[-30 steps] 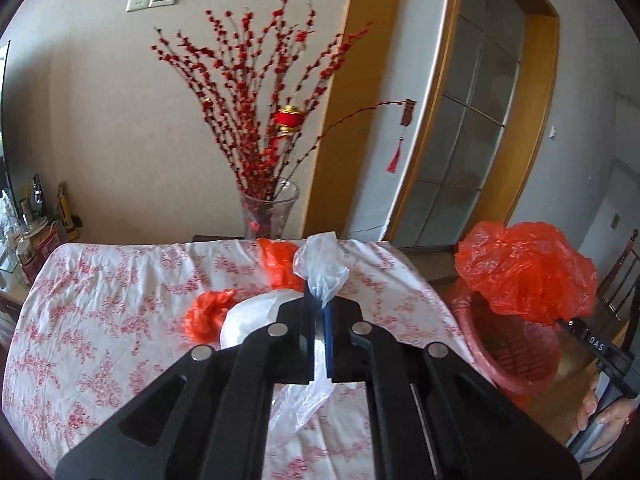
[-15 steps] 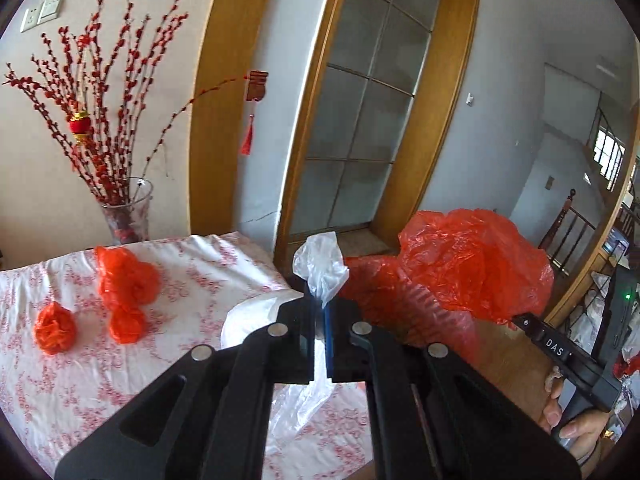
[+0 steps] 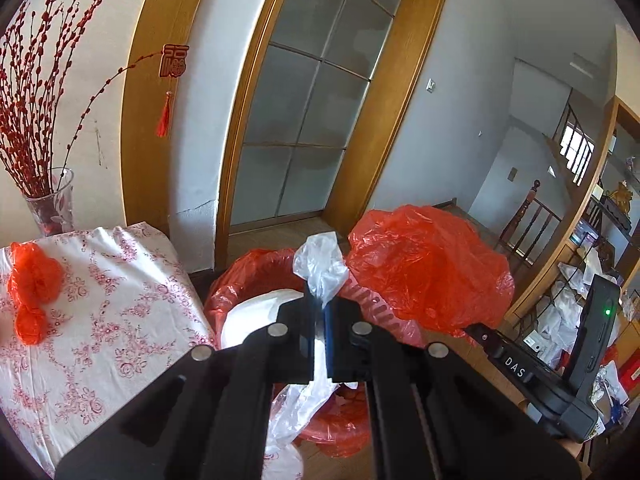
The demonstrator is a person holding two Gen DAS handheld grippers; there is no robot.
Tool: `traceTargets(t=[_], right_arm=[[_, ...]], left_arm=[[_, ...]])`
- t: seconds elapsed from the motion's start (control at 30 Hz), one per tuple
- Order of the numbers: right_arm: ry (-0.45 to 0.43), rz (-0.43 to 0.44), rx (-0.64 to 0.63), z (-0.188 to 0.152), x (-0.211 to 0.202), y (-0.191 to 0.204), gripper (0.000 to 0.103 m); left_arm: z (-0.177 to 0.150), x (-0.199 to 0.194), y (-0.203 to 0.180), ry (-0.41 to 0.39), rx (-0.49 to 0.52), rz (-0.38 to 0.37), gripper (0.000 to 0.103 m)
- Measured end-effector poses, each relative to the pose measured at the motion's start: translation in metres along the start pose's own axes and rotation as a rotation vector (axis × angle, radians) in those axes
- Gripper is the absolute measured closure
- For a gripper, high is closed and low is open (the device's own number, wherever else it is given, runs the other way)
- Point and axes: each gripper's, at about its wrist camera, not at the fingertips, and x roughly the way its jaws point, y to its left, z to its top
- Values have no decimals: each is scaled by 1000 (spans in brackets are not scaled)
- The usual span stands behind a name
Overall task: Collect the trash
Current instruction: 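Drop the red bag and white bag into the bin from both tools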
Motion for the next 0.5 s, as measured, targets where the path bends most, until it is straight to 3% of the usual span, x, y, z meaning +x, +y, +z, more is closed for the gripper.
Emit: traceTargets(t=[0.37, 0.47, 0.5], right_arm=[[10, -10, 19, 7, 15, -8, 92], [20, -12, -1, 7, 21, -7, 90], [26, -14, -13, 6, 23, -6, 90]], left_arm=[[-3, 42, -6, 34, -16, -36, 97], [-6, 50, -4, 40, -23, -29, 92], [-7, 53, -3, 46, -24, -26, 85]])
